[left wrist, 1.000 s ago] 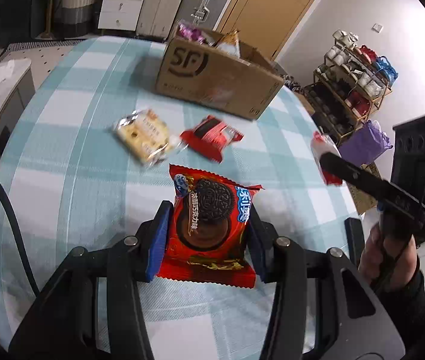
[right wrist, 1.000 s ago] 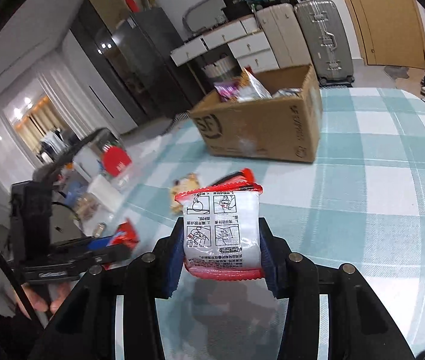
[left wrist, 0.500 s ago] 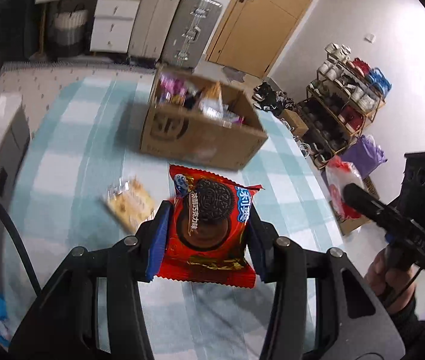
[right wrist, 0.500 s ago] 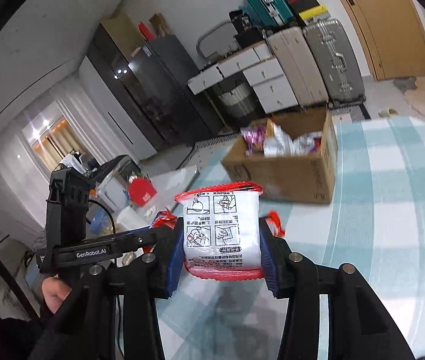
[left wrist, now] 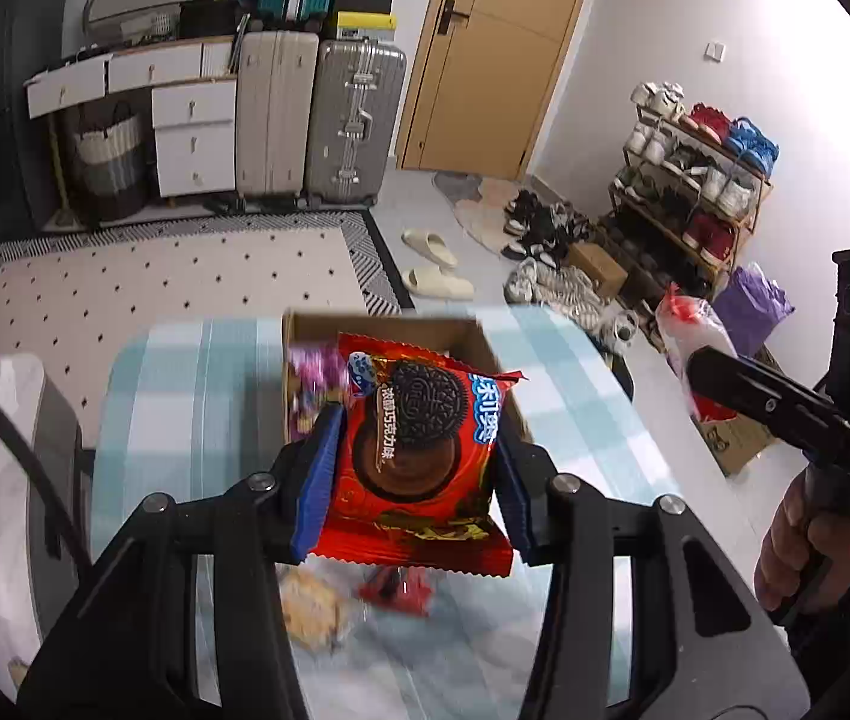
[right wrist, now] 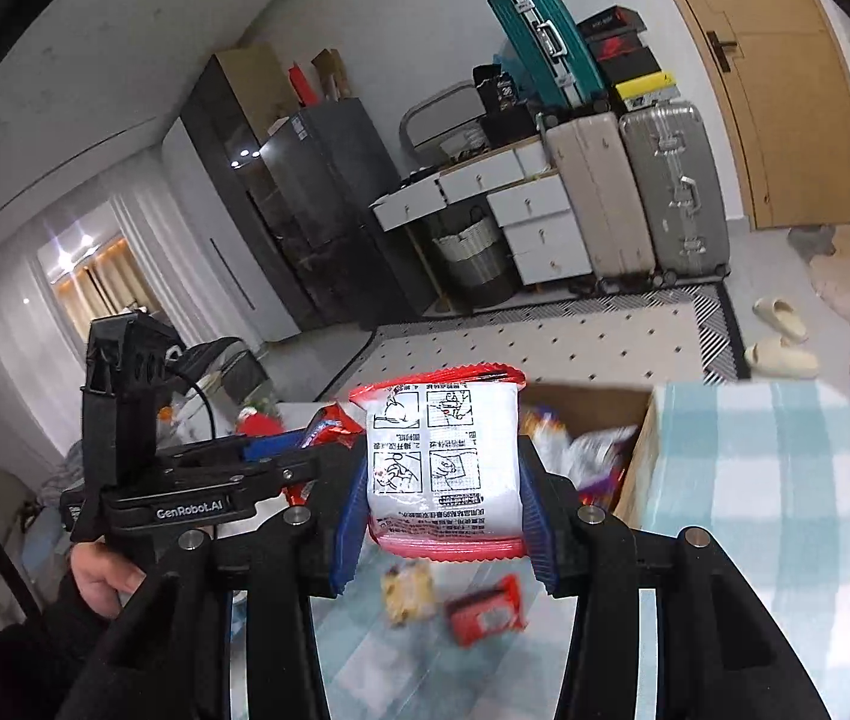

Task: Organize snacks
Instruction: 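Carry the Oreo pack and white-red bag over the cardboard box, then lower both packs into the box and open both grippers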

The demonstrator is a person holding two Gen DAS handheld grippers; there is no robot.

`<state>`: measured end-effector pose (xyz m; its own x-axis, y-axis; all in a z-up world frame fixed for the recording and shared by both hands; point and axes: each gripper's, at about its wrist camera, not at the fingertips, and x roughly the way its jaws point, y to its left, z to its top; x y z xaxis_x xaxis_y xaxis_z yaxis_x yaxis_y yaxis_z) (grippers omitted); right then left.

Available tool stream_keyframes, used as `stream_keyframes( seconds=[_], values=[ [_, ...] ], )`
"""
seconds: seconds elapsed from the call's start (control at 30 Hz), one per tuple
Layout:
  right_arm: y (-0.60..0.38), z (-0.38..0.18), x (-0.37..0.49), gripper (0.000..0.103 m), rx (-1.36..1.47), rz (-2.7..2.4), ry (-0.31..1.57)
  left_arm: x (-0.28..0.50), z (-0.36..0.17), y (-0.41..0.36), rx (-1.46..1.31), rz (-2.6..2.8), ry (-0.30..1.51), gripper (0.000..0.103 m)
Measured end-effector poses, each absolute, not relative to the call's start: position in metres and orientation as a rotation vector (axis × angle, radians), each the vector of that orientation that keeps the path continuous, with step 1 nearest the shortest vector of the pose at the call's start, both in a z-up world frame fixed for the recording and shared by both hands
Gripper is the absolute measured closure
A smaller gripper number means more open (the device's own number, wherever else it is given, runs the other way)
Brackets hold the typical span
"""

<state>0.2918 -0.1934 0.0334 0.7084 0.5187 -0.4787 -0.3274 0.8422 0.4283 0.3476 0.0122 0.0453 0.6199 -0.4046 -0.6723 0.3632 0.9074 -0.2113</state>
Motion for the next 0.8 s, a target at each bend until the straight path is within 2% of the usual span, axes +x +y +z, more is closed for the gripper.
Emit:
stream_keyframes(
  seconds=[0.33,0.8],
  values=[
    [-0.198,0.046,0.381,0.058,0.270,0.404,0.670,0.457,0.058,-0.014,-0.043,-0.395,0.817,0.059],
    [-0.184,-0.032,0.462,0.058,0.214,0.331,0.810,0.562,-0.025,-0.047,-0.047,-0.362,0.979,0.059]
  ],
)
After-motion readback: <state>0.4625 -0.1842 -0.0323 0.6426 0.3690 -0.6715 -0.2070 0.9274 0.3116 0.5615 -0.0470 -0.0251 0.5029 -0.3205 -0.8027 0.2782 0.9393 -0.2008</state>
